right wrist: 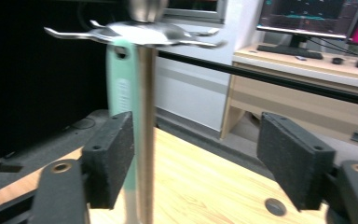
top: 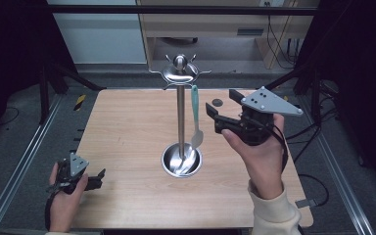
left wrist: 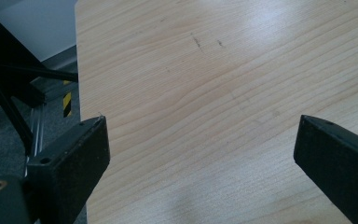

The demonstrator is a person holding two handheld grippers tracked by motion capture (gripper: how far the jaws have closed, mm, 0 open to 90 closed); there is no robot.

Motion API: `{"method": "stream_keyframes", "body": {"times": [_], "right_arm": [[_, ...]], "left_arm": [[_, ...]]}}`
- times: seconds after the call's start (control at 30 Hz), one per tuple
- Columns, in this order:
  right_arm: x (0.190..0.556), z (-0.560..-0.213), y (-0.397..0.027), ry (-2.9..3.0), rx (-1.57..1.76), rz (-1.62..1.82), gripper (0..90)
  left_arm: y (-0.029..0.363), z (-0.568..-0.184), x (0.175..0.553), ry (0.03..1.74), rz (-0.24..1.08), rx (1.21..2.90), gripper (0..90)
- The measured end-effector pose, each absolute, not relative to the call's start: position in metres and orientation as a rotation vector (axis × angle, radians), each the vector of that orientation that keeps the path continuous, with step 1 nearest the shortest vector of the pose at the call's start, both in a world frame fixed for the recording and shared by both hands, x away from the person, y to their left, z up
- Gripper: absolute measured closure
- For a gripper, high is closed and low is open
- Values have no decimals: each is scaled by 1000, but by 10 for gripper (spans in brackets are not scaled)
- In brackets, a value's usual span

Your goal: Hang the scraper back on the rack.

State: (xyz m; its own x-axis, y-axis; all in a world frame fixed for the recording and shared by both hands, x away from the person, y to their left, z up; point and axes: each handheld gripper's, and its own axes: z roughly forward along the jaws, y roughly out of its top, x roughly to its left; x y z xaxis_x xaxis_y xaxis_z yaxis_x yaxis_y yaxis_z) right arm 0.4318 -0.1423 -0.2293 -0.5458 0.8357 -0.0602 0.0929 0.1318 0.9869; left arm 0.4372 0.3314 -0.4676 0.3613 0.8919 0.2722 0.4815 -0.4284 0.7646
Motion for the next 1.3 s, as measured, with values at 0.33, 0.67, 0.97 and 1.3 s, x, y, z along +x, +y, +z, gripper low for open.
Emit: {"method": "stream_keyframes", "body": {"times": [0.33,0.67,0.97,1.3], "right_arm": [[445,-237,-170,1712,974,1398,78],[453,-247,-186,1691,1016,1381,65],[462,-264,-198,1693,1059,1290,92],[475,-301,-207,1695,1137,1254,102]], "left_arm": [[331,-468,438,1181,921,2055,31],[330,-468,438,1178,921,2056,30],[330,-468,438,1184,921,2056,30],[331,-468,437,1186,924,2056,30]]}}
